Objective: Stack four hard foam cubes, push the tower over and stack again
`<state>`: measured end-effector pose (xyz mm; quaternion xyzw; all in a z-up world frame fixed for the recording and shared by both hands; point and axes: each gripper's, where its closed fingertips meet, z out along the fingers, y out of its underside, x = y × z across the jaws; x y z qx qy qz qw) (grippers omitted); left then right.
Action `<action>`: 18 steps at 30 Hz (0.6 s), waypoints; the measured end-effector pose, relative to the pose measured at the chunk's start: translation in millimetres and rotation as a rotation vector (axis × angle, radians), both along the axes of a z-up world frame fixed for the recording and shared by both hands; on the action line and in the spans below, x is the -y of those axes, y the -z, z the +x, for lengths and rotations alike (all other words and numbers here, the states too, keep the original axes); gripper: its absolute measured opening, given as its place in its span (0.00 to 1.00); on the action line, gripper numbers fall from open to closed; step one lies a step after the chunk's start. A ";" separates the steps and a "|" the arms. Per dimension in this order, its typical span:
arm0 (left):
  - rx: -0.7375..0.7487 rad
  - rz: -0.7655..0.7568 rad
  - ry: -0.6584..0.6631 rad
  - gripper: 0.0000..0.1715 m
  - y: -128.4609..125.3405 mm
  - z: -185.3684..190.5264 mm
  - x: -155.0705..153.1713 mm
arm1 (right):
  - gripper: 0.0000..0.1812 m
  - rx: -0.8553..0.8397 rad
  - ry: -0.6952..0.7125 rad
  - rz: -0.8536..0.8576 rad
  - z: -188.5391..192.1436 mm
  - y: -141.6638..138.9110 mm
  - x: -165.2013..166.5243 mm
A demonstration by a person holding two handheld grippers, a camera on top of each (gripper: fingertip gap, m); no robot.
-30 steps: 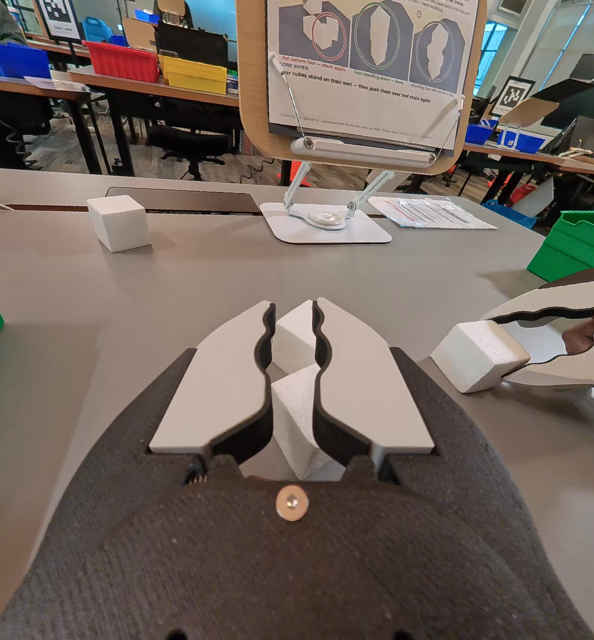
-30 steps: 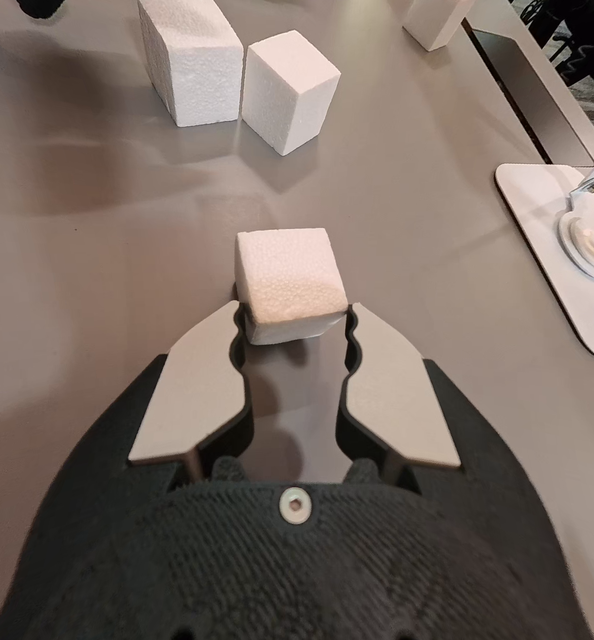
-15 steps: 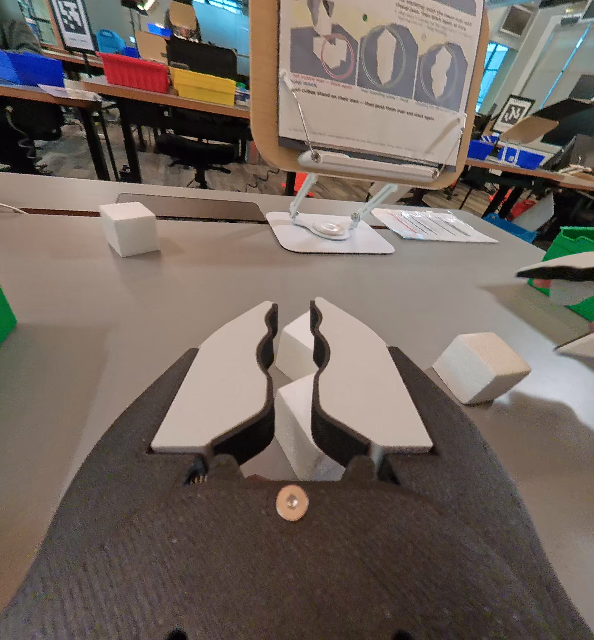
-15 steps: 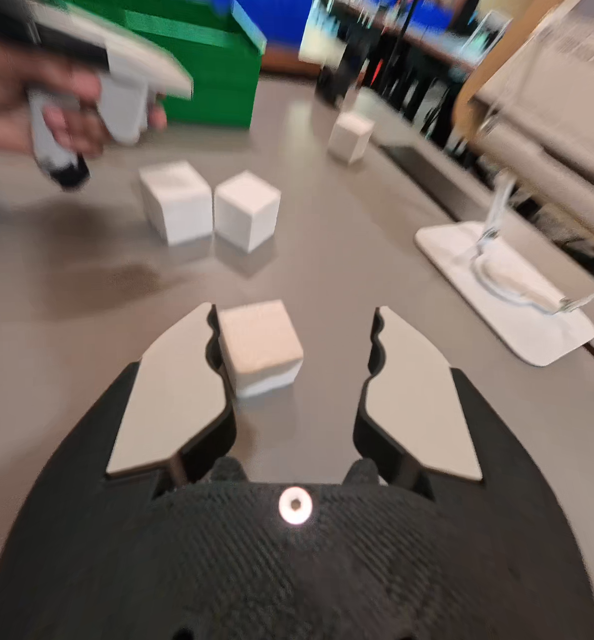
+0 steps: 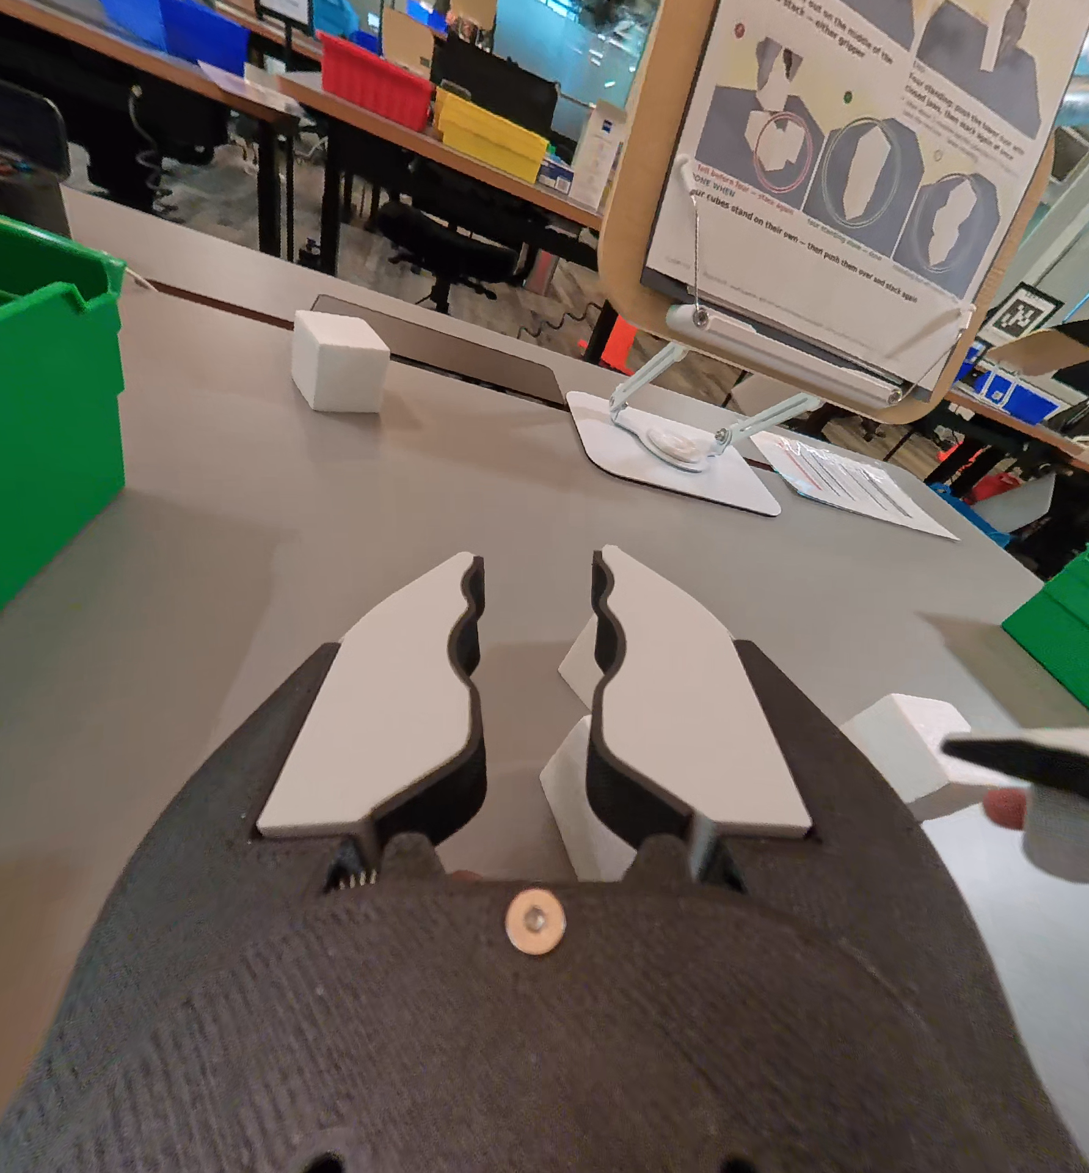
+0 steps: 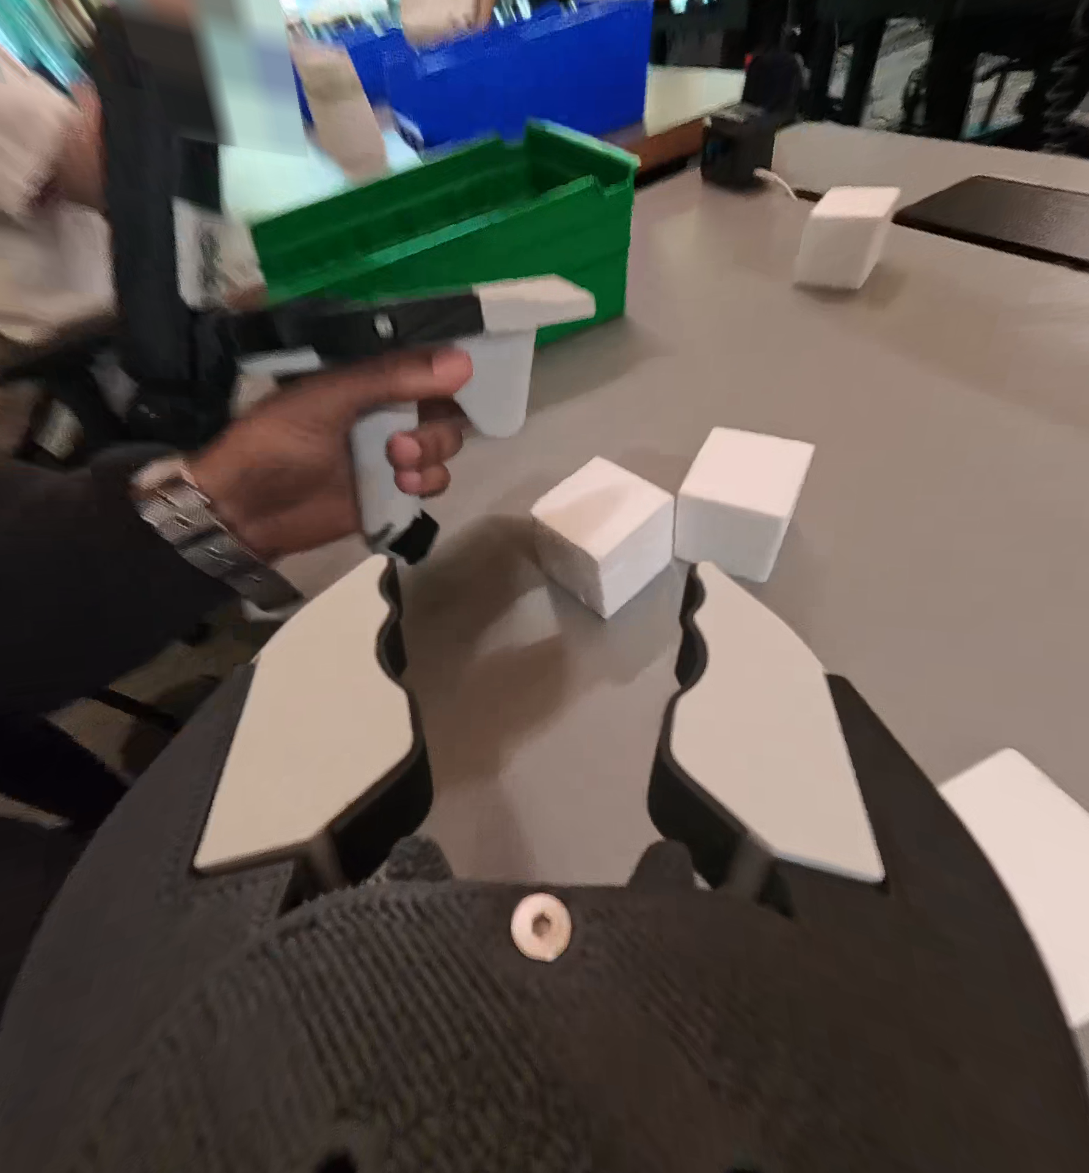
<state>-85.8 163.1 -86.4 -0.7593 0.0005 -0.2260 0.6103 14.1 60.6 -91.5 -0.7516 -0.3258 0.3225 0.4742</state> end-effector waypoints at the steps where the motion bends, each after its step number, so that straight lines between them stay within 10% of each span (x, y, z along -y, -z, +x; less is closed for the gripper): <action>1: 0.007 -0.008 -0.001 0.19 1.3 -0.7 -0.4 | 0.47 0.084 0.030 0.033 -3.4 10.8 -2.5; 13: 0.031 -0.013 0.008 0.17 1.5 -3.7 -2.5 | 0.47 0.250 0.088 -0.026 -35.8 56.8 -41.7; 18: 0.035 -0.005 0.001 0.16 -0.4 -7.3 -3.7 | 0.46 0.122 -0.101 -0.092 -55.9 56.1 -9.2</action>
